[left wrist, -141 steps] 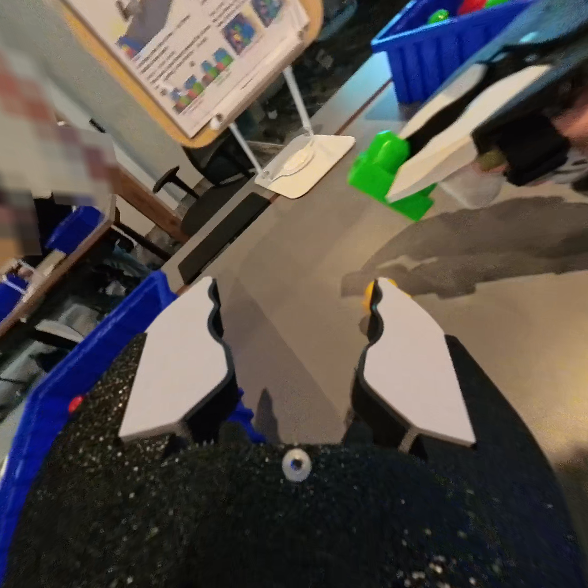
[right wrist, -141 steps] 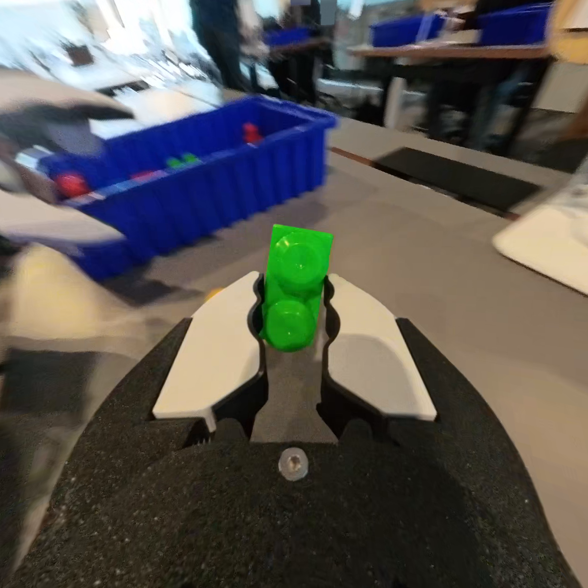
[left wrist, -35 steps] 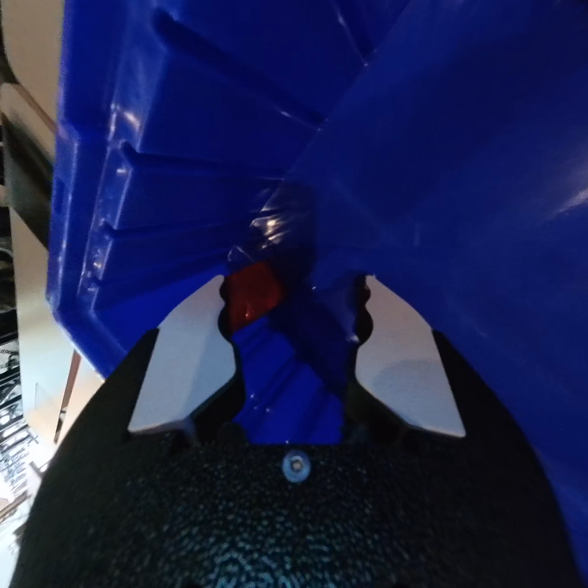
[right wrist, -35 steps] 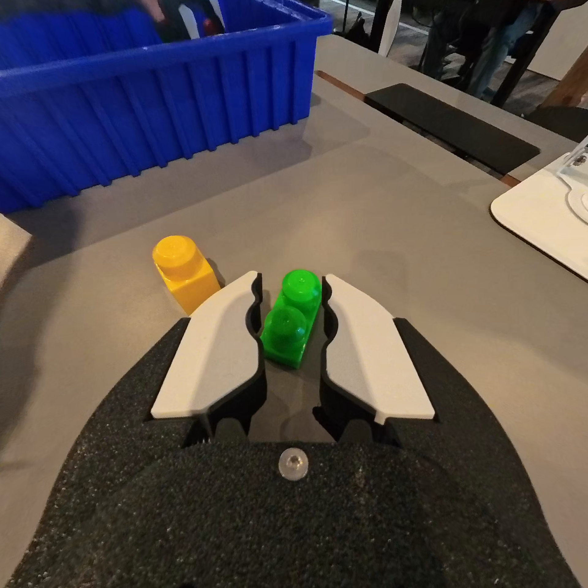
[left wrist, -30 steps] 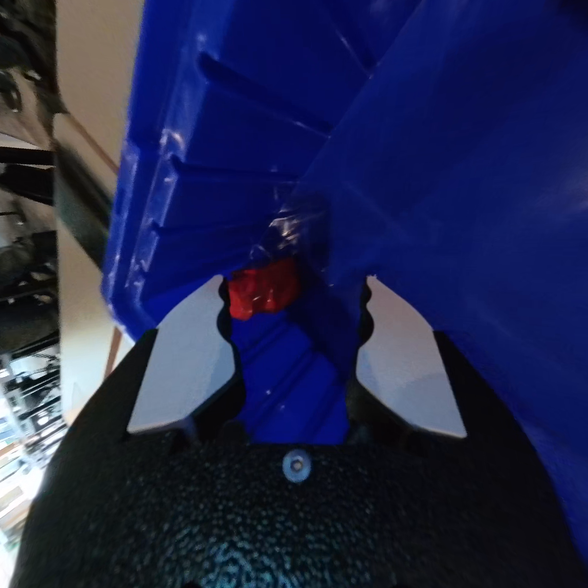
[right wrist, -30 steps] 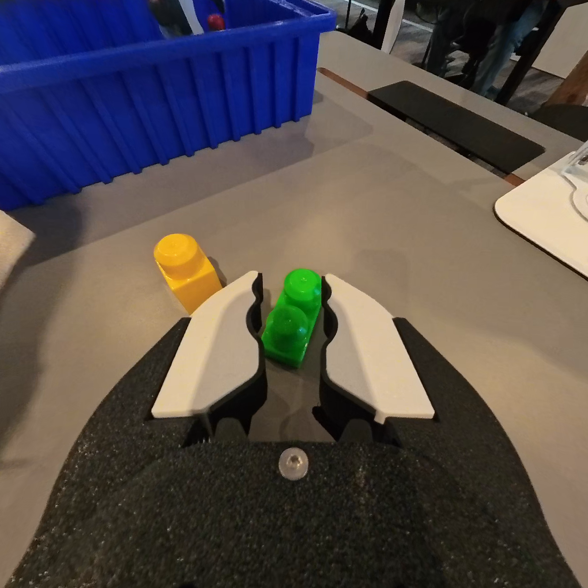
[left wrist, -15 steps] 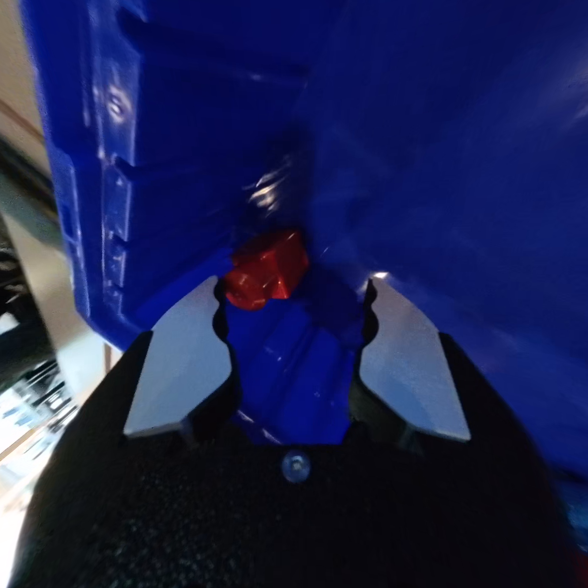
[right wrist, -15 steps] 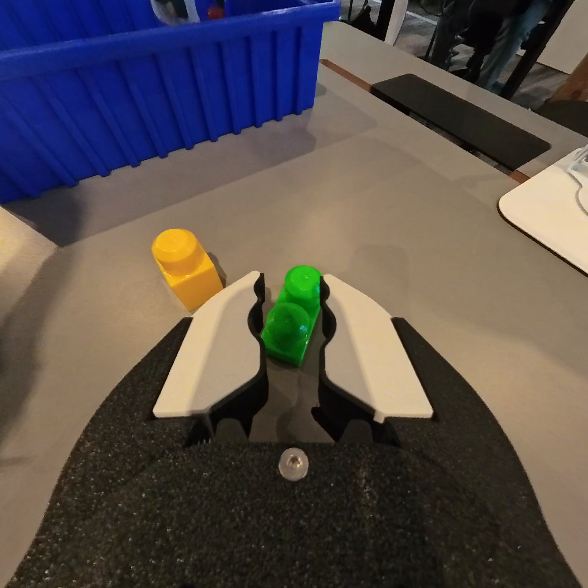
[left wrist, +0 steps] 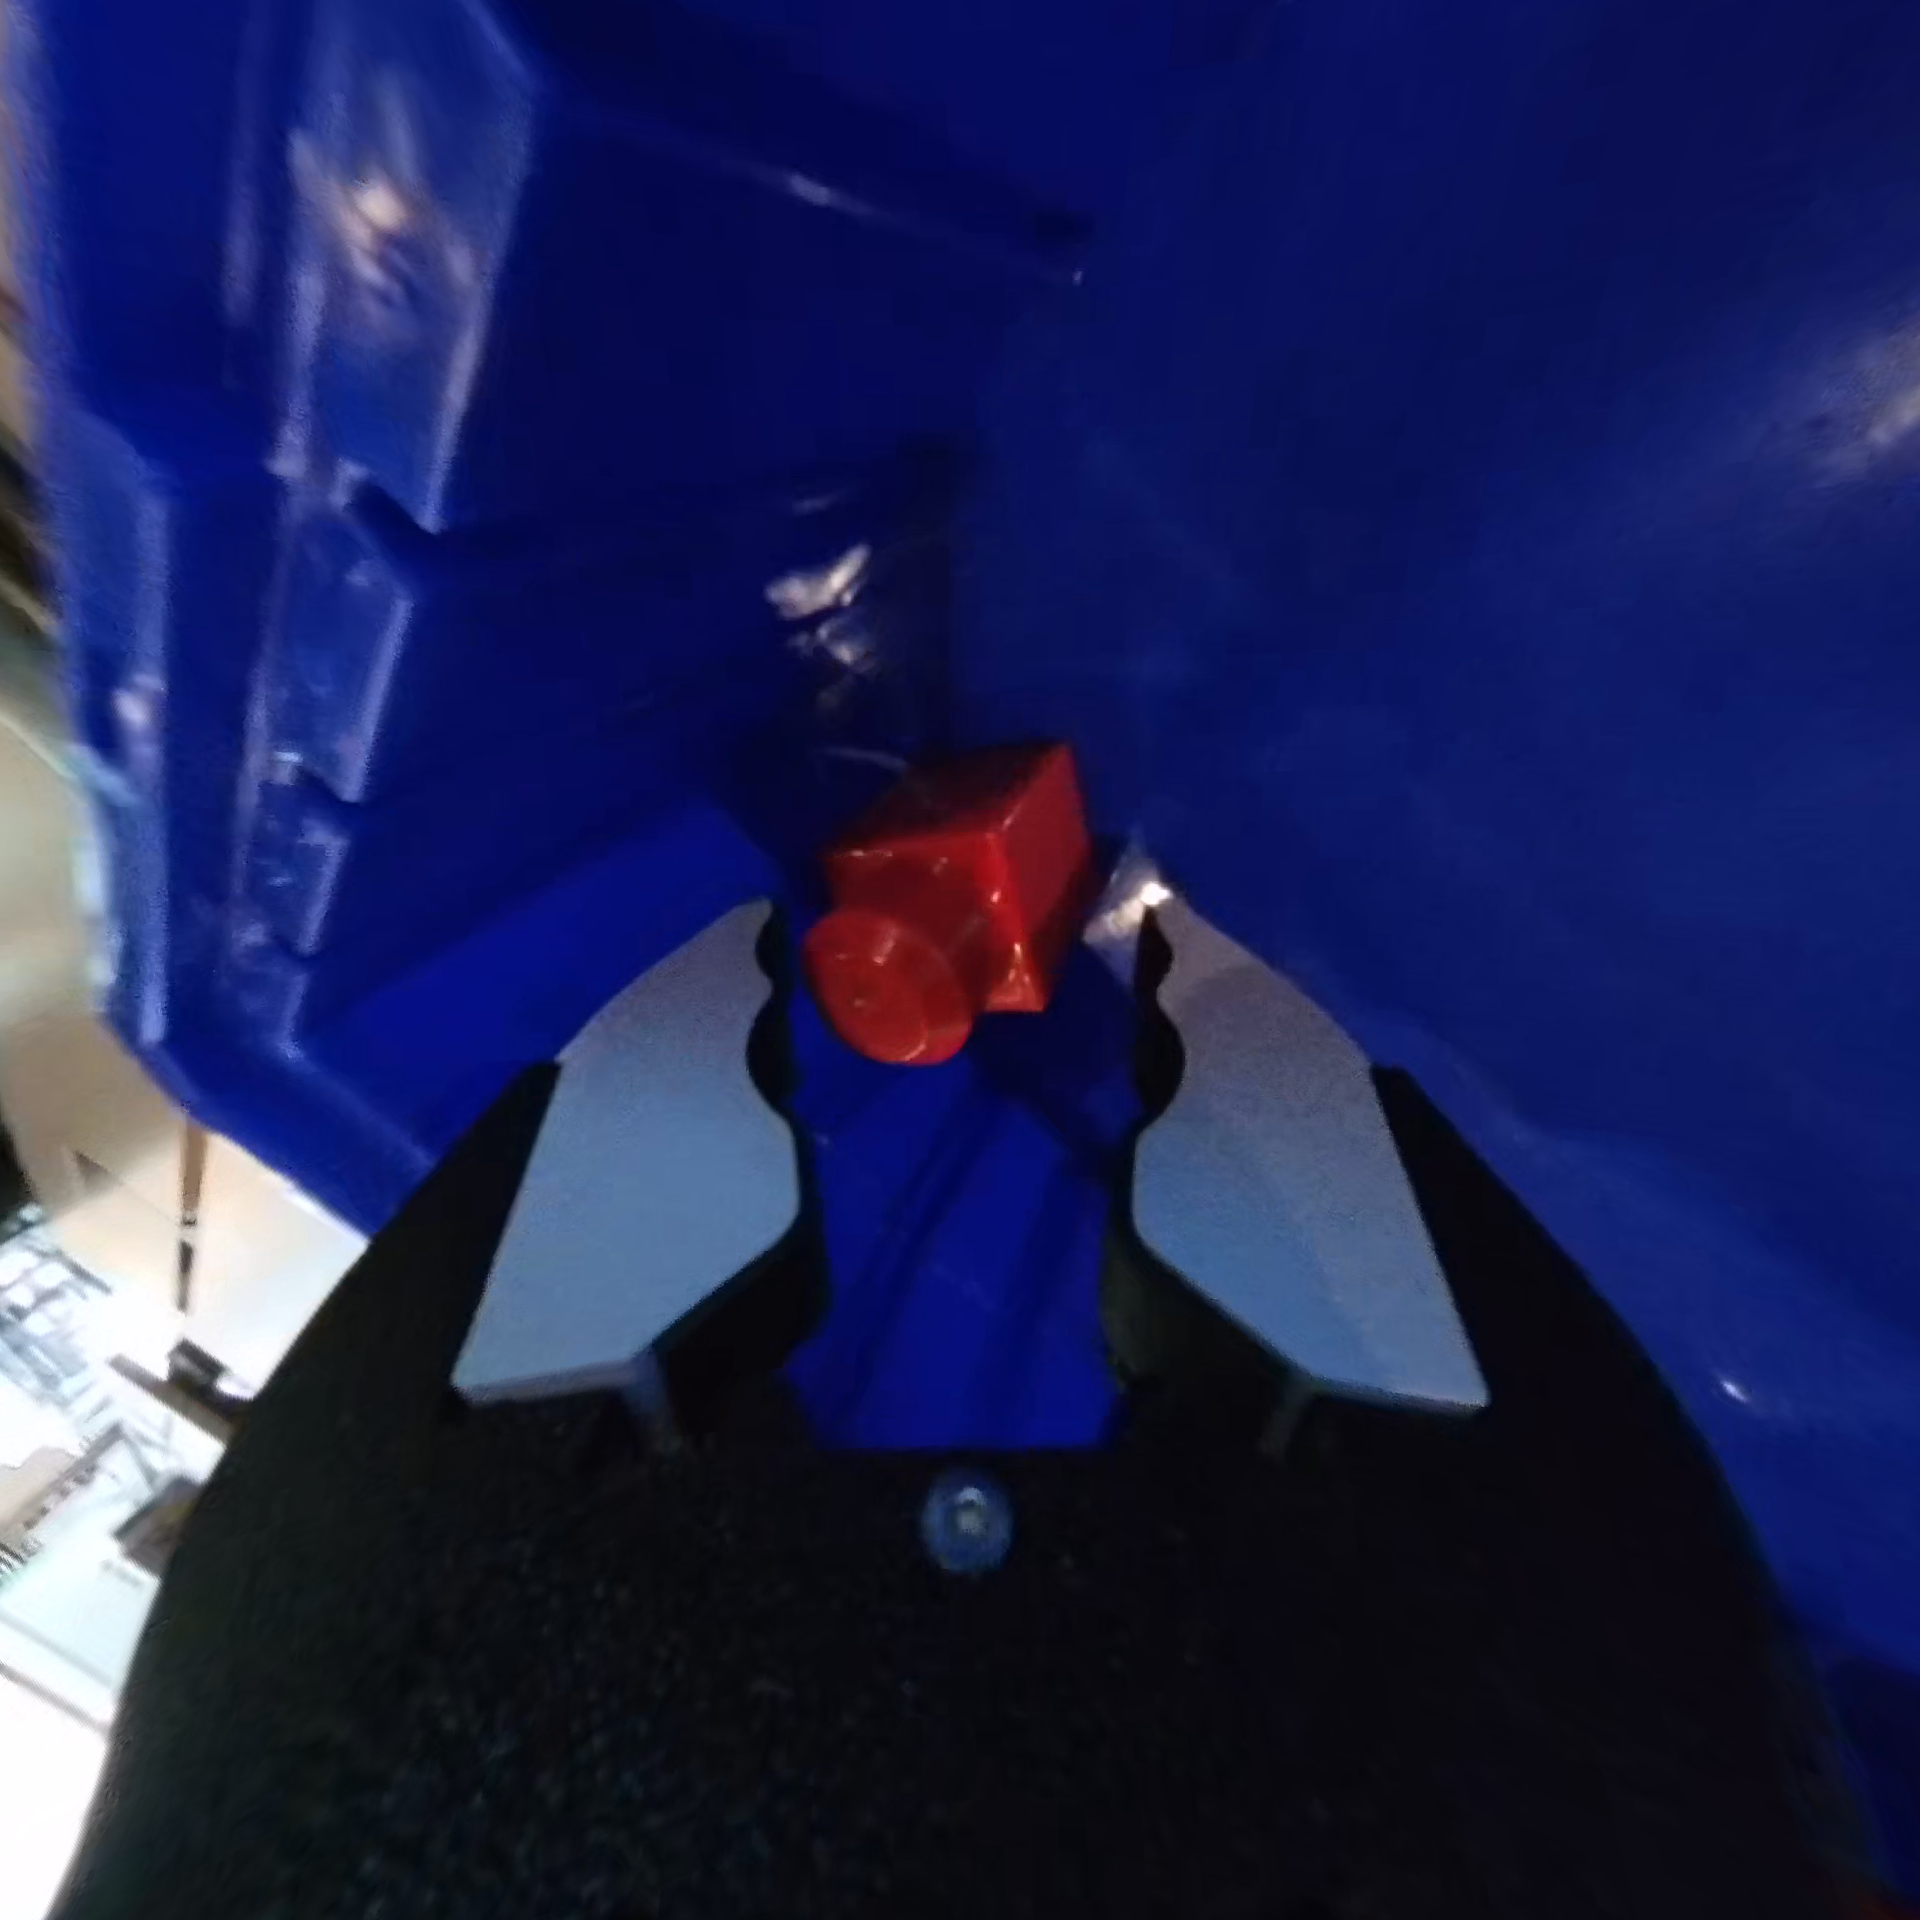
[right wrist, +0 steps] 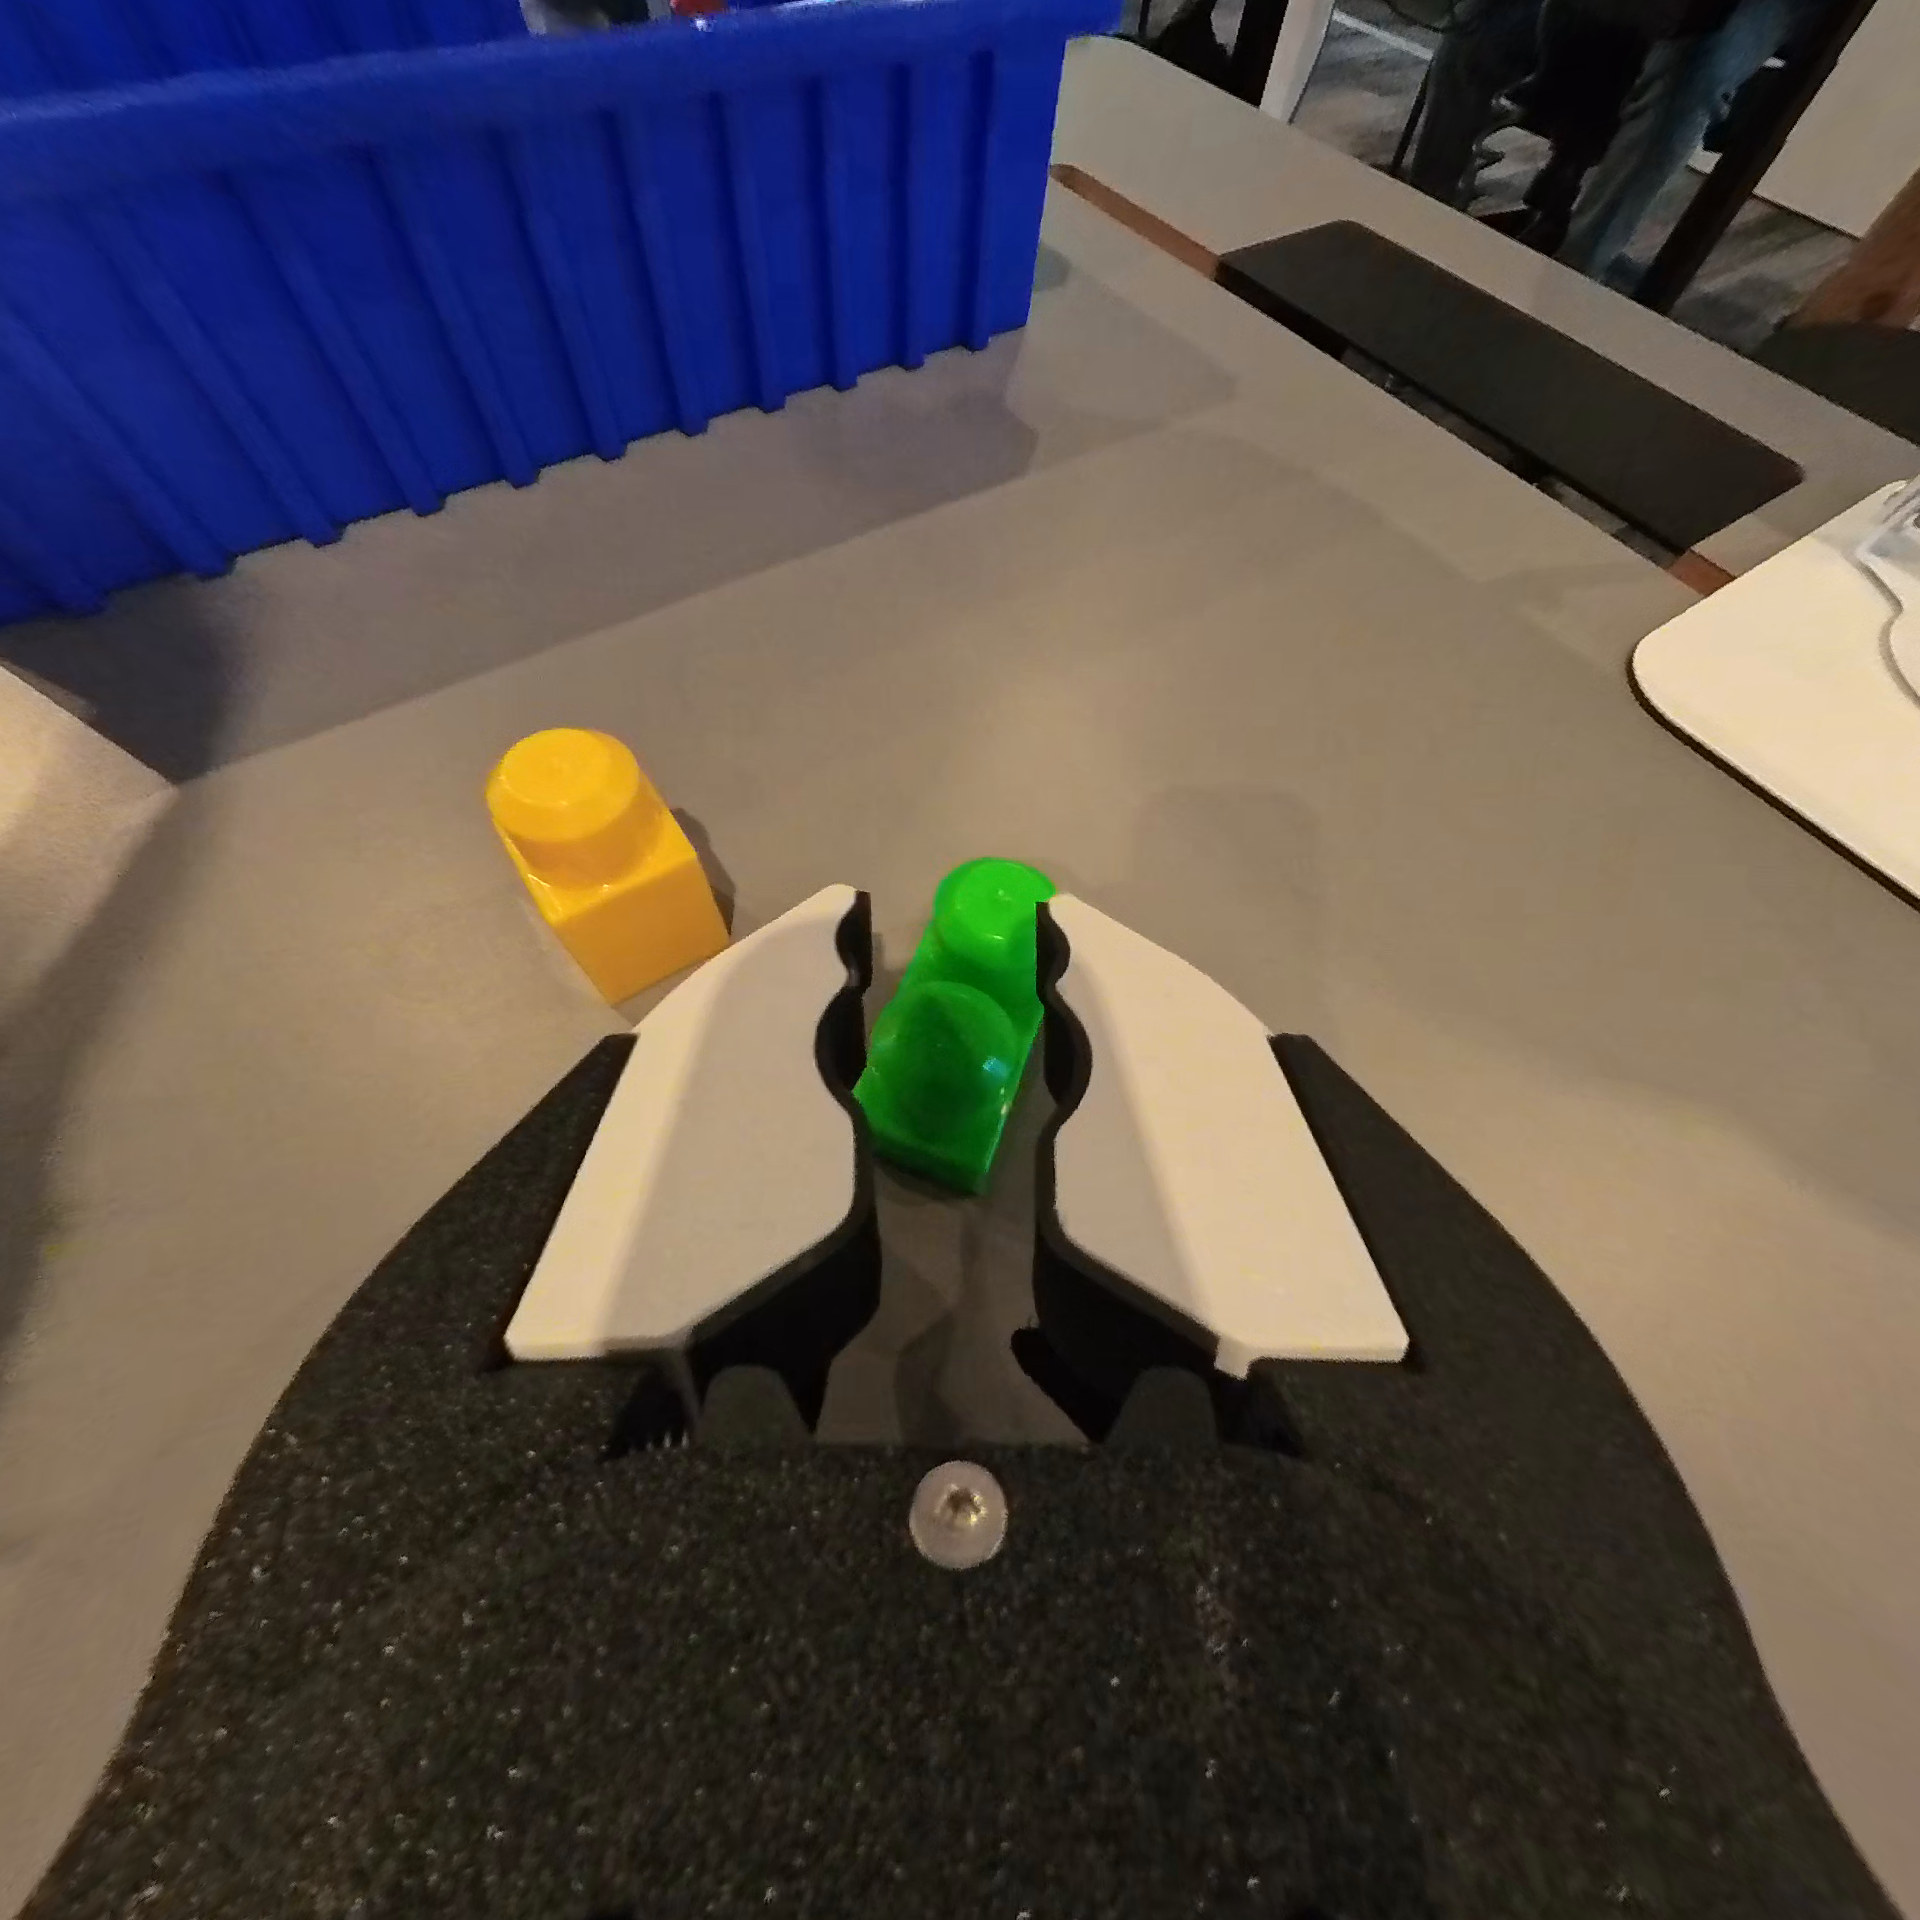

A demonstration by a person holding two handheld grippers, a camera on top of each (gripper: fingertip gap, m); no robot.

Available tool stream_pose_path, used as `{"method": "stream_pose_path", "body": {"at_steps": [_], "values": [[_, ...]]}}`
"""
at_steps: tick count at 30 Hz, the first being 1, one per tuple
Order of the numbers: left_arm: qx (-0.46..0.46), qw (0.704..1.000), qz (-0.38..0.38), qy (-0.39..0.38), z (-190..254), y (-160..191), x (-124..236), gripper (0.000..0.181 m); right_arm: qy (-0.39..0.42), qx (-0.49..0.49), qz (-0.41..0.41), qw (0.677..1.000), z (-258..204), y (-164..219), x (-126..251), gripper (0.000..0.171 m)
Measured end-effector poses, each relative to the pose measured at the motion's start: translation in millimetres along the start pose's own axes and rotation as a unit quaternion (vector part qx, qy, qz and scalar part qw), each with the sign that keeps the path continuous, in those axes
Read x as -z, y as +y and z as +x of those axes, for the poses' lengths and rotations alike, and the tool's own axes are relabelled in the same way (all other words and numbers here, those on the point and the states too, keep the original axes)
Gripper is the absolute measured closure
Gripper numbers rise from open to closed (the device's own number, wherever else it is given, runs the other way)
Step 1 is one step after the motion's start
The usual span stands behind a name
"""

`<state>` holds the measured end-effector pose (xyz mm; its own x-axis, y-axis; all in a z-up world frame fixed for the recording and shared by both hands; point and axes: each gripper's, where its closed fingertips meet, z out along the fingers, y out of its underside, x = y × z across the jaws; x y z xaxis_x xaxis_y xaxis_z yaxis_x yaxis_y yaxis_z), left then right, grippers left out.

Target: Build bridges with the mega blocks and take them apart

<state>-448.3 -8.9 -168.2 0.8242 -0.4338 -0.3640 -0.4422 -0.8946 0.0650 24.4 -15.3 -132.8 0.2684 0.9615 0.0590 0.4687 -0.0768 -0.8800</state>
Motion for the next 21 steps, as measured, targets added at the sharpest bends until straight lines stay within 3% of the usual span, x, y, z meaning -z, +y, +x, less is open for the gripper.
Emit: {"method": "stream_pose_path", "body": {"at_steps": [3,5,10,16,19,21], "values": [[0.01,1.0,-0.01,-0.006,-1,3,3,0.132,0.007,-0.001,0.003,1.0,3,-1,1,0.142],[0.011,0.999,0.027,-0.012,2,-5,16,0.141,0.009,-0.003,0.01,1.0,4,-3,3,0.142],[-0.023,0.984,0.17,-0.057,34,-32,93,0.142,0.011,-0.009,0.035,0.999,5,-12,9,0.142],[-0.165,0.93,0.255,-0.205,129,-43,203,0.142,0.004,0.005,0.061,0.998,0,-22,14,0.142],[-0.24,0.883,0.253,-0.313,170,-42,241,0.143,0.013,0.017,0.074,0.997,0,-27,17,0.142],[-0.26,0.875,0.259,-0.317,194,-44,251,0.144,0.023,0.023,0.086,0.996,2,-30,20,0.142]]}}
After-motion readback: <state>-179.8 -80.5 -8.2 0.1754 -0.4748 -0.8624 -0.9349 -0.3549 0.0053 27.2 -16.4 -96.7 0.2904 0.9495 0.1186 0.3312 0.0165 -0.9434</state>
